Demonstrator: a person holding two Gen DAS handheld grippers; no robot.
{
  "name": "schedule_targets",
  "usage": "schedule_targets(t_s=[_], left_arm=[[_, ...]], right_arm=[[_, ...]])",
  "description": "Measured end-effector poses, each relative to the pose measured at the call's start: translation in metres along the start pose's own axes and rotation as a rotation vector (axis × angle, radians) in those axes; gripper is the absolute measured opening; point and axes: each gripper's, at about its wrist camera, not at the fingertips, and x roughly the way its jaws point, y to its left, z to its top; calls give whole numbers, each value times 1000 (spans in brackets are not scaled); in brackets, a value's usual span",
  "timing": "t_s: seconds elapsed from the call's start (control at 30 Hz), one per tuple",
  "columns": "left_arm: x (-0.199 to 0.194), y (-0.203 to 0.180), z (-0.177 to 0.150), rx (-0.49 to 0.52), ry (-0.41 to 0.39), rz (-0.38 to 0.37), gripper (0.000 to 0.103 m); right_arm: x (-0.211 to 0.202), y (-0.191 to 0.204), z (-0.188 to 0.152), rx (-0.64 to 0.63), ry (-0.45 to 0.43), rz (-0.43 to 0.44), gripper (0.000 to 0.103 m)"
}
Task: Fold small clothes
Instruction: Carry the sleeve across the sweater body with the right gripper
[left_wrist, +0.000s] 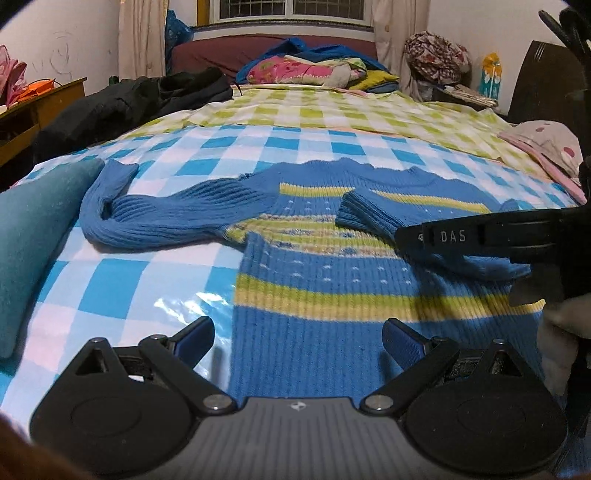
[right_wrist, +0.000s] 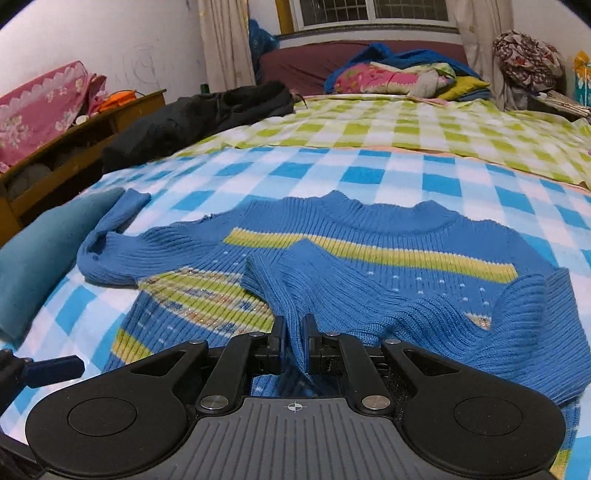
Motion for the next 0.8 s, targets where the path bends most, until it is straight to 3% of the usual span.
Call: schedule_targets(t_s=[0.3,0.43,0.53,0.7,0.8], left_arm=[[-5,16,5,-37,-23,2,103],[-6,22,7,-54,-37,12,103],[-3,25,7,-68,-28,15,103],[0,24,4,-61,-21,21,103],[2,25,4,-66,-21,20,103]], right_arm=[[3,16,18,43,-53,45,8],[11,32,11,-40,12,145,12],[11,38,6,-79,34,161,16],[-8,17,8,20,3,182,21],[-28,-6,7,58,-43,127,25]])
